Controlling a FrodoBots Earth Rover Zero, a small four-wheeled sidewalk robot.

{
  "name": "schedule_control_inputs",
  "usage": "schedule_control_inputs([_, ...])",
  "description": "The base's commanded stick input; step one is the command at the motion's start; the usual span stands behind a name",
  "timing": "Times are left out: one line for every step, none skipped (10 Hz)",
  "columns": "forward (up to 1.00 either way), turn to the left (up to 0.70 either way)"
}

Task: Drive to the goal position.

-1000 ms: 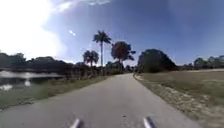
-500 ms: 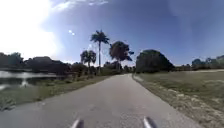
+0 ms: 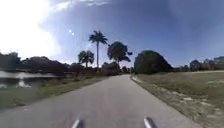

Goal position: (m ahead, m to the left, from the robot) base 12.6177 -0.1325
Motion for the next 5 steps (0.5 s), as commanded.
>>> schedule_control_inputs([0.70, 0.00])
schedule_control_inputs([0.70, 0.00])
schedule_control_inputs([0.70, 0.00])
schedule_control_inputs([0.70, 0.00])
schedule_control_inputs([0.70, 0.00])
